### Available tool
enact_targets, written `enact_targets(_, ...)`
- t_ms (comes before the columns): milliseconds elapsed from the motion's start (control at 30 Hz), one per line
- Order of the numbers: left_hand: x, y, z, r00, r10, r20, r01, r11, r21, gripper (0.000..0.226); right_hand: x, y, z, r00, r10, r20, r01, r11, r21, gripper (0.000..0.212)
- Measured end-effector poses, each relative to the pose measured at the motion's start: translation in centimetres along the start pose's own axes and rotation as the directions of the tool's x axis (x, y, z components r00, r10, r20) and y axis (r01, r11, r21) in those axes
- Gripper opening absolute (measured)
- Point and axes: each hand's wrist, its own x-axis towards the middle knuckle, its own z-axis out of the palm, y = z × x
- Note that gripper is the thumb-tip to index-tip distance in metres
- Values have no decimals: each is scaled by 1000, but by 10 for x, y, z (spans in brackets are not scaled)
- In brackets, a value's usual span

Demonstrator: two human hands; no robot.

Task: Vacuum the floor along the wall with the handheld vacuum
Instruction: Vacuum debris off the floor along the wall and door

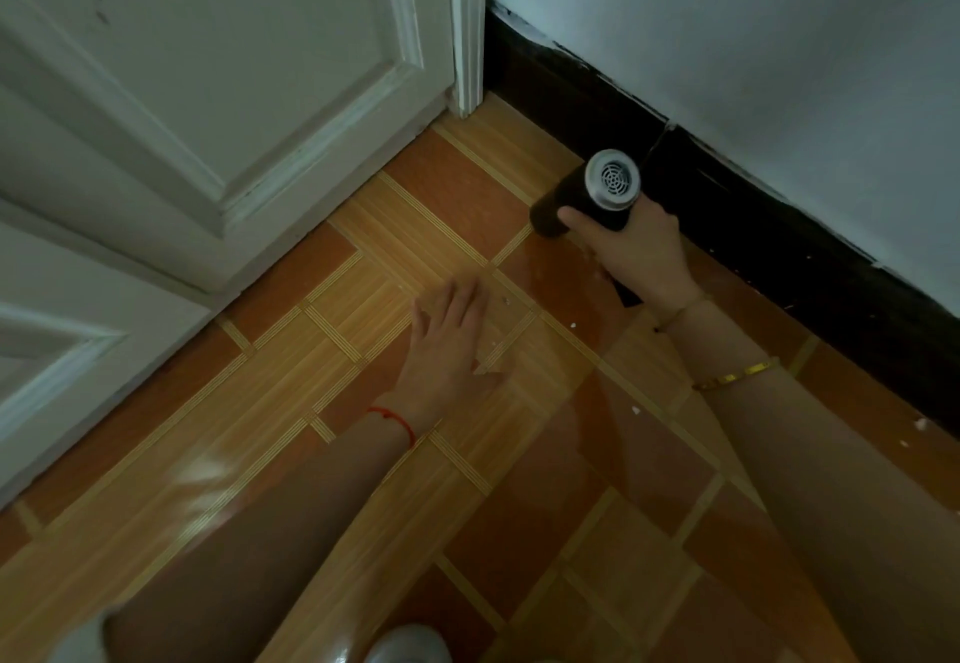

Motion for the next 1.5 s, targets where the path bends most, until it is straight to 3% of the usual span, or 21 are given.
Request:
enact_targets(133, -3, -1, 0, 1000, -16, -18, 16, 1000, -11, 103, -26, -7, -4, 981, 29, 192, -17, 998, -65, 30)
enact_targets(233, -7, -2, -1, 998, -30, -52, 28, 999, -31, 103, -47, -2, -2, 935, 67, 349, -43, 996, -75, 33)
enact_targets(433, -12, 1, -2, 998, -30, -48, 29, 999, -14, 106, -76, 6, 10, 988, -32, 151, 45, 996, -80, 62)
enact_targets(600, -20, 5, -2, 999, -24, -36, 24, 1000, -10, 108, -98, 0, 12, 949, -39, 312, 92, 984, -156, 59)
enact_targets(667, -23, 7, -3, 999, -28, -21, 27, 1000, -10, 109, -108, 2, 15, 950, -59, 305, 97, 989, -111, 59)
enact_targets(833, -29, 9, -4, 999, -26, -24, 27, 1000, 11, 110, -112, 18, -3, 998, -10, 57, 20, 986, -166, 69)
enact_targets(1000, -31, 20, -9, 1000, 5, -12, -5, 1000, -16, 112, -115, 35, -35, 989, 37, -140, -65, 978, -199, 68)
enact_targets(1067, -31, 26, -9, 1000, 27, -1, -27, 1000, -10, 111, -117, 39, -42, 992, 69, -102, -87, 980, -177, 67)
enact_targets(1200, -31, 40, -4, 997, 63, 40, -63, 998, -4, 111, -123, 44, -46, 988, 112, 105, -102, 990, -97, 59)
enact_targets(1367, -32, 51, -1, 988, 138, 64, -138, 990, -14, 107, -139, 56, -55, 993, 109, -49, -115, 984, -134, 62)
enact_targets(1500, -30, 65, 6, 982, 174, 79, -173, 985, -13, 109, -157, 70, -73, 979, 187, 81, -179, 980, -91, 65)
